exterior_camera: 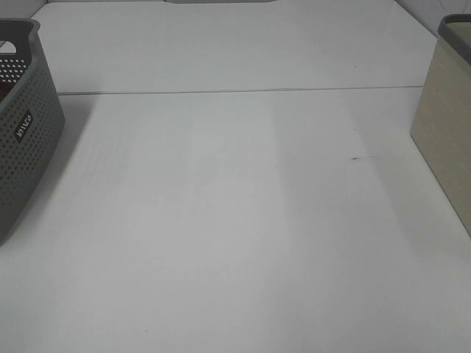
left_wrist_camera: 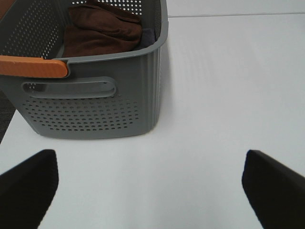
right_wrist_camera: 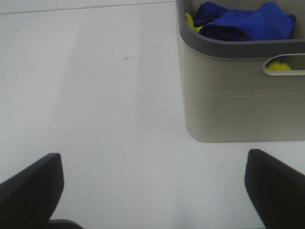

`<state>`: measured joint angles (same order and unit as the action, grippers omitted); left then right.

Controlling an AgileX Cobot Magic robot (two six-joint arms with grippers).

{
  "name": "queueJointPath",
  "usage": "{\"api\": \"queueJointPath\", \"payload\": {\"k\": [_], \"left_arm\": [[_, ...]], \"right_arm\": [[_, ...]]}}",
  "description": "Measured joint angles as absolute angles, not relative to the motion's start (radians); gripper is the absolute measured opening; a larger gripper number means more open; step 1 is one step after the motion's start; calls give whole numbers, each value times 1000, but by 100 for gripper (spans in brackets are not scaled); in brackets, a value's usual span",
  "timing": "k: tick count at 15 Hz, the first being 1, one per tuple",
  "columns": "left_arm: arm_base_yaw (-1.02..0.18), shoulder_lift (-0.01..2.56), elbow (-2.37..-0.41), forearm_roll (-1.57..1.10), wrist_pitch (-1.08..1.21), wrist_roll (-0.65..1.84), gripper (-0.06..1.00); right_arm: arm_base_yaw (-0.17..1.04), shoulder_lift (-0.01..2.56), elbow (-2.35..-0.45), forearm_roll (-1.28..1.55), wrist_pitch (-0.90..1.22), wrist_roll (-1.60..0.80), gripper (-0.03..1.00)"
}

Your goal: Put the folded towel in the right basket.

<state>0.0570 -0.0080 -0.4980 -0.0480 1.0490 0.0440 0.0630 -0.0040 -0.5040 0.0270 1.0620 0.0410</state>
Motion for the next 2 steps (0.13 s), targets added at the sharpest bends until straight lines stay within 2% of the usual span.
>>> {"api": "queueJointPath", "payload": {"k": [2], "left_arm": [[57, -8, -498, -48, 1049, 44, 97]], "right_arm": [[63, -4, -504, 27, 1062, 41, 98]]}}
